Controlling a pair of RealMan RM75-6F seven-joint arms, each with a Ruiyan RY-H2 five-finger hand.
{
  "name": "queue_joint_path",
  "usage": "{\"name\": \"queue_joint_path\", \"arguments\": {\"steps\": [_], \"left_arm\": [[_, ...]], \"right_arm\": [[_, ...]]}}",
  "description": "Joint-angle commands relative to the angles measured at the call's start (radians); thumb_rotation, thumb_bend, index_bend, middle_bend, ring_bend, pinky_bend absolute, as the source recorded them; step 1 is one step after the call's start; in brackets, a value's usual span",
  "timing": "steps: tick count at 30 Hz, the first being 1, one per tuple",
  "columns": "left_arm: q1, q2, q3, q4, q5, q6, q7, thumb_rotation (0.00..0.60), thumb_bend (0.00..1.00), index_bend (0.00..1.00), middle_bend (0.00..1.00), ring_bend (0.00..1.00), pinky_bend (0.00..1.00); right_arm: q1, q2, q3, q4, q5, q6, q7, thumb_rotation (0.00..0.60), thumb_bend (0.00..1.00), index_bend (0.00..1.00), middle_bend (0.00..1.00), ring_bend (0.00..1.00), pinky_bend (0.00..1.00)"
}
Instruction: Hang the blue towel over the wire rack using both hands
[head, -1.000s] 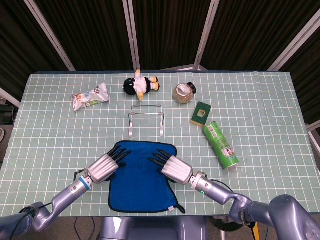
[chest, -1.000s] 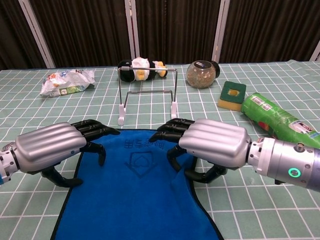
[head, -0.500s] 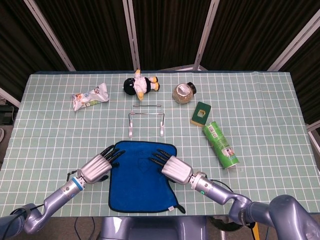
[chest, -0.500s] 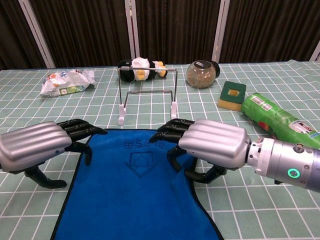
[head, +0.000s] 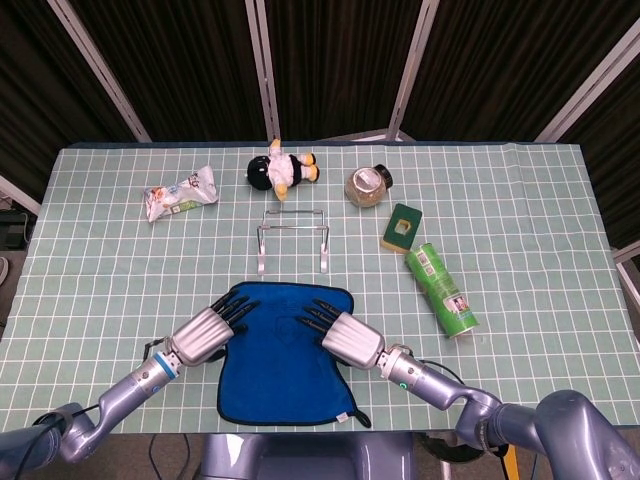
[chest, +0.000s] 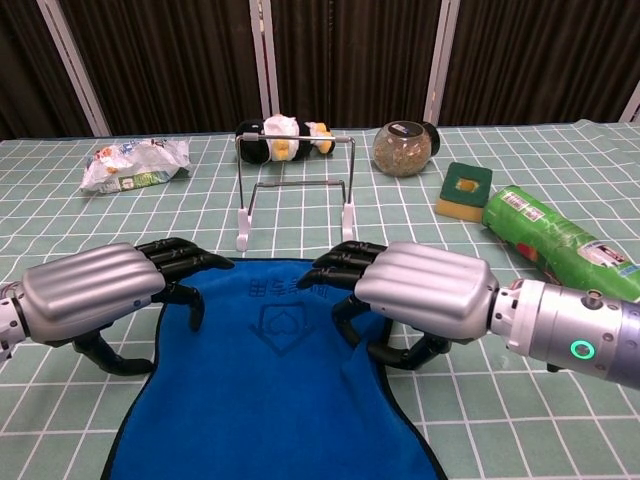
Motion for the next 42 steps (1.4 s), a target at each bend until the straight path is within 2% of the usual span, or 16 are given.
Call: {"name": "queue_joint_path", "arguments": {"steps": [1,3,7,12,19,21,26,33,42], "left_arm": [[-0.003,-0.001,-0.002,-0.004,0.000,-0.001,0.003,0.600,0.23,0.40,0.00,0.00,0.00],[-0.005,-0.003,-0.002,-0.008,0.000,-0.004,0.005,0.600,0.26,0.40,0.00,0.00,0.00],[-0.008,-0.006,0.000,-0.014,-0.002,-0.012,0.010,0.600,0.39,0.42,0.00,0.00,0.00],[-0.008,-0.012,-0.002,-0.019,-0.006,-0.008,0.004,0.600,0.51,0.53,0.00,0.00,0.00],[-0.006,-0.002,-0.027,-0.044,-0.023,0.019,-0.011,0.600,0.53,0.75,0.00,0.00,0.00],[-0.007,0.008,-0.043,-0.064,-0.030,0.036,-0.016,0.600,0.54,0.78,0.00,0.00,0.00],[-0.021,0.055,-0.109,-0.147,-0.053,0.081,-0.018,0.600,0.54,0.79,0.00,0.00,0.00],[-0.057,0.148,-0.230,-0.296,-0.134,0.082,0.006,0.600,0.53,0.79,0.00,0.00,0.00],[-0.121,0.233,-0.397,-0.409,-0.287,0.033,0.031,0.600,0.54,0.79,0.00,0.00,0.00]], "right_arm": [[0.000,0.001,0.000,0.000,0.000,0.001,0.000,0.600,0.49,0.64,0.07,0.00,0.00],[-0.001,0.002,-0.001,-0.002,-0.001,0.002,-0.001,0.600,0.49,0.64,0.07,0.00,0.00],[-0.001,0.006,-0.002,-0.008,-0.002,0.004,-0.004,0.600,0.49,0.64,0.07,0.00,0.00],[-0.003,0.017,0.000,-0.026,-0.002,0.009,-0.013,0.600,0.49,0.64,0.07,0.00,0.00],[-0.006,0.061,0.013,-0.088,-0.006,0.037,-0.043,0.600,0.48,0.64,0.08,0.00,0.00],[-0.006,0.086,0.025,-0.127,-0.007,0.050,-0.061,0.600,0.49,0.64,0.08,0.00,0.00],[0.005,0.173,0.084,-0.265,0.008,0.080,-0.109,0.600,0.49,0.64,0.08,0.00,0.00],[0.044,0.299,0.206,-0.447,0.071,0.057,-0.186,0.600,0.48,0.64,0.08,0.00,0.00],[0.097,0.383,0.371,-0.538,0.206,0.014,-0.210,0.600,0.48,0.64,0.09,0.00,0.00]]}}
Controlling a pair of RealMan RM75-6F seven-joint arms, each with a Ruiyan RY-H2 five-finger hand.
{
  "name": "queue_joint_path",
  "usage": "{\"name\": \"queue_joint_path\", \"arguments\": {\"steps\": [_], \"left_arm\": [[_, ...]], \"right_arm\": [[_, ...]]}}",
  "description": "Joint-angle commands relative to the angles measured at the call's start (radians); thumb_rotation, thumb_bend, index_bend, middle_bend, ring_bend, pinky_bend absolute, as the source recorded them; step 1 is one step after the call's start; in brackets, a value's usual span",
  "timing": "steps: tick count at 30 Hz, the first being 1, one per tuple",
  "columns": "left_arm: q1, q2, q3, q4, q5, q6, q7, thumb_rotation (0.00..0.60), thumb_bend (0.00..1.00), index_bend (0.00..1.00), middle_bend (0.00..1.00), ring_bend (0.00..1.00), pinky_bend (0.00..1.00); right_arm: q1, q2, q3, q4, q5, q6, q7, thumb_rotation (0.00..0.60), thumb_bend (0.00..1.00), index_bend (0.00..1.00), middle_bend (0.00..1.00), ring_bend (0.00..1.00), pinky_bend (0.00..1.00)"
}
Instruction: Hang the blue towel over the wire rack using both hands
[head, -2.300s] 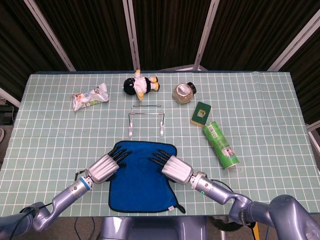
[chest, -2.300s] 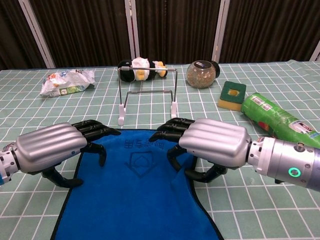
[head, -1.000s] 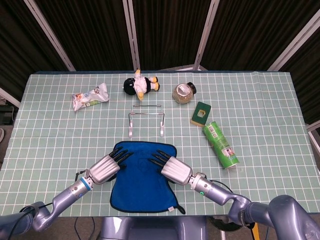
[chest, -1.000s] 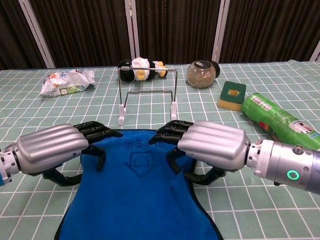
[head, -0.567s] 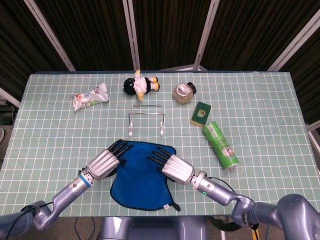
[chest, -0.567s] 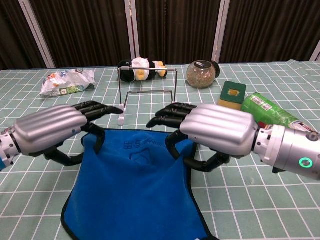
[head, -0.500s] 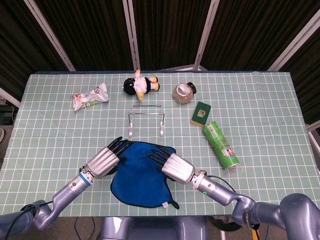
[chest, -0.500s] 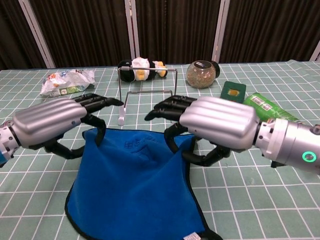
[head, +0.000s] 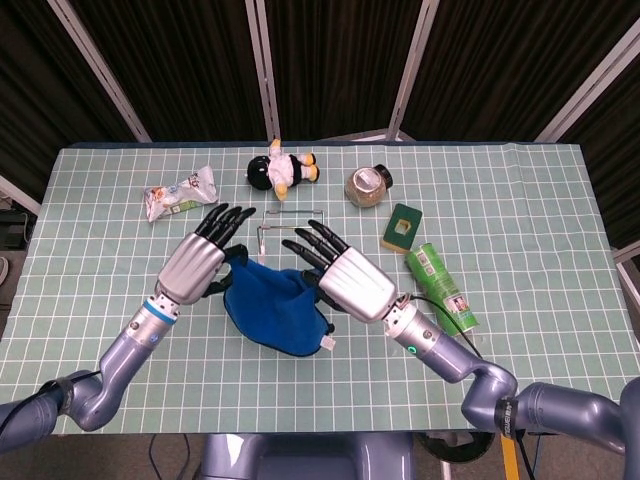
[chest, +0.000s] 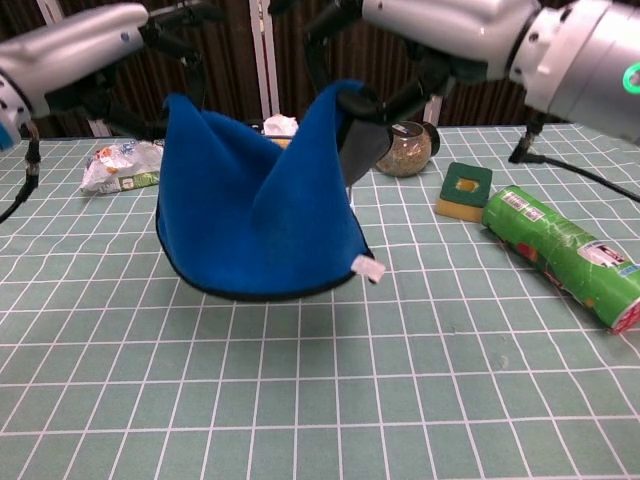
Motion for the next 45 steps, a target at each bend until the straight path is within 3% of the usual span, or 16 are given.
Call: {"name": "queue_joint_path", "arguments": {"steps": [1,9,14,32,45], "left_arm": [[-0.036,0.036,-0.070,-0.041,-0.067,-0.026,0.018,0.600,0.54,0.79,0.00,0.00,0.00],[-0.115,0.078,-0.186,-0.011,-0.230,-0.112,0.088,0.600,0.53,0.79,0.00,0.00,0.00],[-0.147,0.060,-0.207,0.047,-0.280,-0.131,0.084,0.600,0.54,0.79,0.00,0.00,0.00],[-0.194,-0.083,-0.124,0.272,-0.339,-0.228,0.011,0.600,0.54,0.79,0.00,0.00,0.00],[-0.191,-0.160,-0.079,0.386,-0.340,-0.259,-0.041,0.600,0.54,0.79,0.00,0.00,0.00]], "right_arm": [[0.031,0.026,0.068,-0.023,0.070,-0.029,-0.001,0.600,0.48,0.64,0.10,0.00,0.00],[0.083,0.030,0.169,0.063,0.205,-0.080,0.056,0.600,0.49,0.64,0.10,0.00,0.00],[0.103,0.000,0.168,0.170,0.238,-0.112,0.135,0.600,0.48,0.64,0.10,0.00,0.00],[0.124,-0.175,0.050,0.507,0.218,-0.153,0.296,0.600,0.48,0.64,0.11,0.00,0.00],[0.114,-0.260,-0.004,0.661,0.187,-0.145,0.394,0.600,0.48,0.64,0.11,0.00,0.00]]}}
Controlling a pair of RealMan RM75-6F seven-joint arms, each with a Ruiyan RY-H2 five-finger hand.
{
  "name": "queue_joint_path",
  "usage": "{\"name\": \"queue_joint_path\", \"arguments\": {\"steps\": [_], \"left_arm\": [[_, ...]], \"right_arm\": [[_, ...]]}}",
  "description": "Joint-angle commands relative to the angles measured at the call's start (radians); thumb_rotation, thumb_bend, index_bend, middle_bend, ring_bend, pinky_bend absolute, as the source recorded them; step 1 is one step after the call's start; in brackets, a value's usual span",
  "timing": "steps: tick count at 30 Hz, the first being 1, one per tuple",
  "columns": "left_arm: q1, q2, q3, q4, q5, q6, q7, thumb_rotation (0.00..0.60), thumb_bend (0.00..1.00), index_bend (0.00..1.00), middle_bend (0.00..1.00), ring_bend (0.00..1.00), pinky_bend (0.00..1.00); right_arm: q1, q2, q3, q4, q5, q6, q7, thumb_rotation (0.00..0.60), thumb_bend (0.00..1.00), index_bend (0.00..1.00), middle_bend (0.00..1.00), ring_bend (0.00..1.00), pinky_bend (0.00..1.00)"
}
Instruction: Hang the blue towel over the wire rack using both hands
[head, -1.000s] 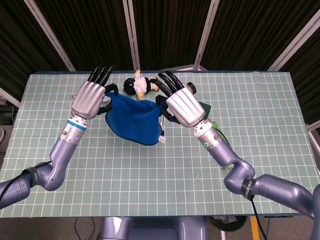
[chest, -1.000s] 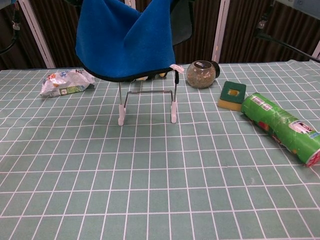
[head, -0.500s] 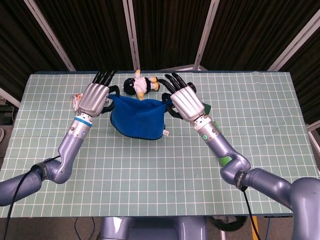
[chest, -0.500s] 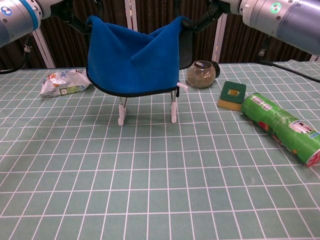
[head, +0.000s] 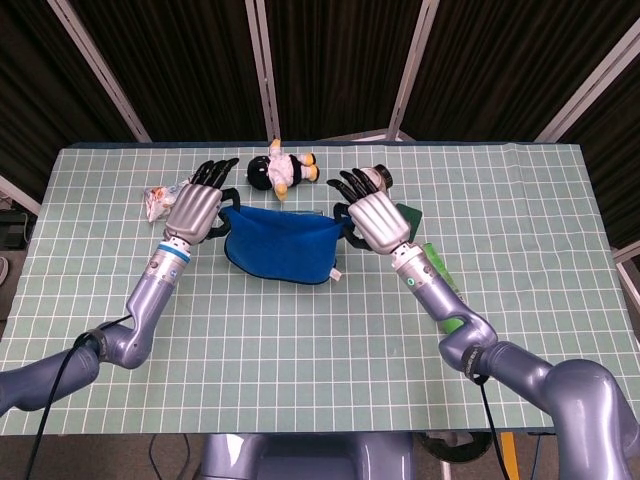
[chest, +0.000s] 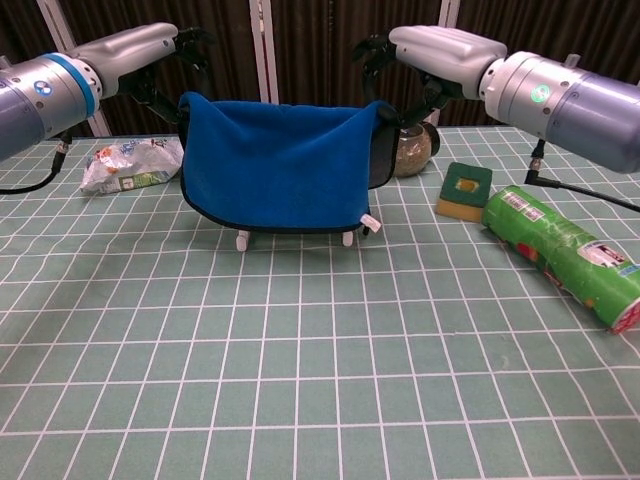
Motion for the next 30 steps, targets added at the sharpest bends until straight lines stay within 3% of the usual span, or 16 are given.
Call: {"name": "queue_joint_path", "arguments": {"steps": [1,23,25,26,28,30], "left_arm": [[0.000,-0.014,0.008,0.017,0.003,-0.007,-0.012,0.600,0.54,0.79,0.00,0.00,0.00],[0.014,-0.037,0.033,0.067,0.021,-0.018,-0.041,0.600,0.54,0.77,0.00,0.00,0.00],[0.014,-0.037,0.034,0.068,0.023,-0.019,-0.045,0.600,0.52,0.65,0.00,0.00,0.00],[0.015,-0.038,0.033,0.068,0.025,-0.018,-0.053,0.600,0.46,0.49,0.00,0.00,0.00],[0.016,-0.037,0.033,0.068,0.026,-0.019,-0.062,0.600,0.26,0.11,0.00,0.00,0.00],[0.018,-0.033,0.034,0.065,0.022,-0.031,-0.068,0.600,0.13,0.00,0.00,0.00,0.00]], "right_arm": [[-0.004,-0.011,-0.012,0.024,-0.009,0.005,0.019,0.600,0.48,0.64,0.11,0.00,0.00],[0.010,-0.042,-0.019,0.064,-0.015,0.001,0.005,0.600,0.47,0.64,0.11,0.00,0.00],[0.011,-0.043,-0.020,0.065,-0.014,-0.003,0.003,0.600,0.43,0.62,0.11,0.00,0.00],[0.011,-0.038,-0.024,0.061,-0.013,-0.014,0.008,0.600,0.39,0.58,0.11,0.00,0.00],[0.010,-0.031,-0.025,0.050,-0.010,-0.022,0.014,0.600,0.20,0.36,0.09,0.00,0.00],[0.007,-0.023,-0.026,0.037,-0.008,-0.026,0.011,0.600,0.05,0.22,0.06,0.00,0.00]]}}
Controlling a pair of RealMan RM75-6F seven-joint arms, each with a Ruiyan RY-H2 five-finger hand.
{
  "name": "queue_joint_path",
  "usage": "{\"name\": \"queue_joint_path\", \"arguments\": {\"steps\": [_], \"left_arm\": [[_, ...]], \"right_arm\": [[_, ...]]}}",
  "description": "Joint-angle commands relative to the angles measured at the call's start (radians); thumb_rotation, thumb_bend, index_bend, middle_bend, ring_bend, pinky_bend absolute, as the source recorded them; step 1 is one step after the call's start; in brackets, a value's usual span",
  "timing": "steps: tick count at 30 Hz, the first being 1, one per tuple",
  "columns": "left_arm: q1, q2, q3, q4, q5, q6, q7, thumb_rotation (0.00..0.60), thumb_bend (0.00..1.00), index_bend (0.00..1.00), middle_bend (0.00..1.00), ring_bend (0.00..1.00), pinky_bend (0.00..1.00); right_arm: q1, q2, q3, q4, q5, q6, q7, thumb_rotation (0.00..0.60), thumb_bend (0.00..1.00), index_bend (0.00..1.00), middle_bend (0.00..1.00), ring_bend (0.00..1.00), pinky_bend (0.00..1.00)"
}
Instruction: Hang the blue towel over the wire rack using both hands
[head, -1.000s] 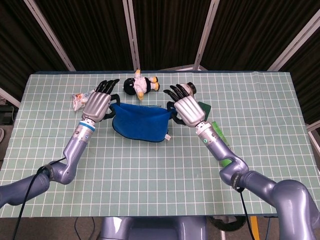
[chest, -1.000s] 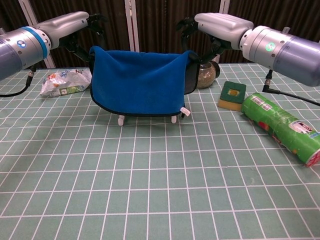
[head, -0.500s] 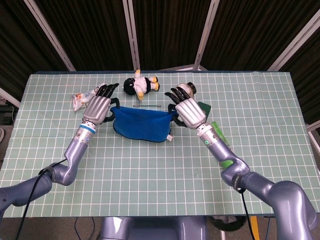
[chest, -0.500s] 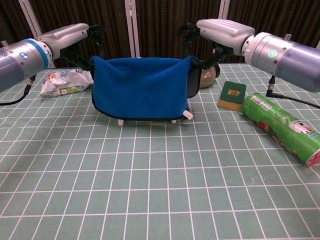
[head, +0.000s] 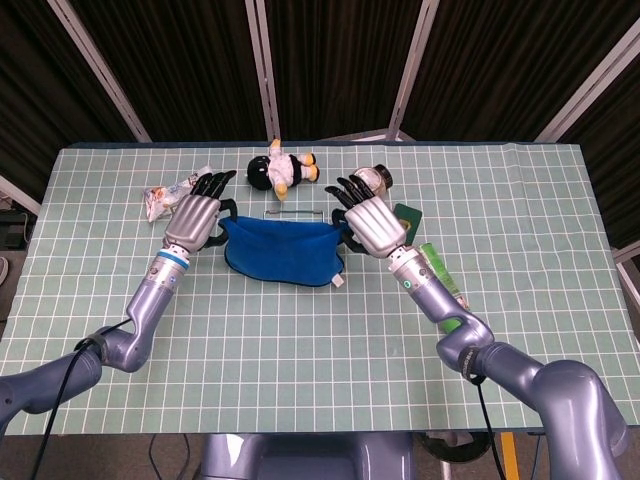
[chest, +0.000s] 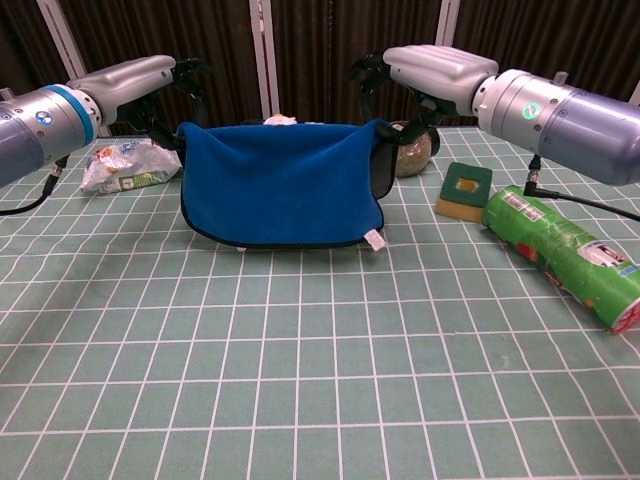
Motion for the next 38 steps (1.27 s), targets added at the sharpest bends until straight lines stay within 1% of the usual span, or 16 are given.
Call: {"name": "queue_joint_path", "arguments": {"steps": [1,3,6,8,10,14,16,18,21,23,25,30,34,38], "left_arm": [[0.003,0.006,0.001,-0.003,-0.006,-0.013,-0.001,0.600,0.10,0.00,0.00,0.00,0.00],[0.007,0.012,0.002,-0.007,-0.014,-0.017,0.012,0.600,0.09,0.00,0.00,0.00,0.00],[0.019,0.033,0.005,-0.029,-0.028,-0.018,0.031,0.600,0.09,0.00,0.00,0.00,0.00],[0.035,0.057,0.009,-0.054,-0.033,-0.010,0.043,0.600,0.09,0.00,0.00,0.00,0.00],[0.060,0.097,0.017,-0.094,-0.043,0.001,0.059,0.600,0.09,0.00,0.00,0.00,0.00],[0.125,0.197,0.033,-0.203,-0.061,0.041,0.084,0.600,0.09,0.00,0.00,0.00,0.00],[0.151,0.234,0.039,-0.248,-0.064,0.061,0.089,0.600,0.09,0.00,0.00,0.00,0.00],[0.213,0.303,0.054,-0.338,-0.057,0.126,0.085,0.600,0.09,0.00,0.00,0.00,0.00],[0.276,0.370,0.075,-0.435,-0.038,0.194,0.084,0.600,0.09,0.00,0.00,0.00,0.00],[0.319,0.407,0.091,-0.492,-0.032,0.241,0.094,0.600,0.09,0.00,0.00,0.00,0.00],[0.380,0.446,0.116,-0.565,-0.024,0.313,0.116,0.600,0.09,0.00,0.00,0.00,0.00],[0.485,0.489,0.161,-0.684,-0.006,0.443,0.183,0.600,0.09,0.00,0.00,0.00,0.00],[0.540,0.495,0.189,-0.723,0.038,0.517,0.213,0.600,0.09,0.00,0.00,0.00,0.00],[0.577,0.501,0.206,-0.743,0.084,0.562,0.223,0.600,0.10,0.00,0.00,0.00,0.00]], "right_arm": [[-0.005,0.013,-0.003,-0.019,0.006,-0.007,-0.008,0.600,0.01,0.18,0.05,0.00,0.00],[-0.013,0.024,-0.002,-0.039,0.011,-0.004,-0.022,0.600,0.00,0.16,0.04,0.00,0.00],[-0.033,0.048,-0.004,-0.082,0.013,0.018,-0.040,0.600,0.00,0.16,0.04,0.00,0.00],[-0.052,0.075,-0.008,-0.122,0.009,0.043,-0.053,0.600,0.00,0.16,0.03,0.00,0.00],[-0.086,0.119,-0.016,-0.185,-0.001,0.088,-0.071,0.600,0.00,0.16,0.02,0.00,0.00],[-0.173,0.228,-0.042,-0.338,-0.020,0.186,-0.105,0.600,0.00,0.16,0.02,0.00,0.00],[-0.206,0.267,-0.052,-0.393,-0.025,0.219,-0.116,0.600,0.00,0.15,0.01,0.00,0.00],[-0.286,0.339,-0.083,-0.487,-0.038,0.300,-0.121,0.600,0.00,0.15,0.01,0.00,0.00],[-0.359,0.403,-0.115,-0.564,-0.056,0.372,-0.137,0.600,0.00,0.15,0.00,0.00,0.00],[-0.408,0.433,-0.136,-0.596,-0.066,0.419,-0.144,0.600,0.00,0.15,0.00,0.00,0.00],[-0.475,0.466,-0.166,-0.630,-0.076,0.481,-0.147,0.600,0.00,0.15,0.00,0.00,0.00],[-0.593,0.498,-0.209,-0.675,-0.098,0.590,-0.183,0.600,0.00,0.13,0.00,0.00,0.00],[-0.658,0.500,-0.229,-0.683,-0.118,0.645,-0.207,0.600,0.00,0.12,0.00,0.00,0.00],[-0.699,0.487,-0.230,-0.667,-0.139,0.681,-0.198,0.600,0.00,0.12,0.00,0.00,0.00]]}}
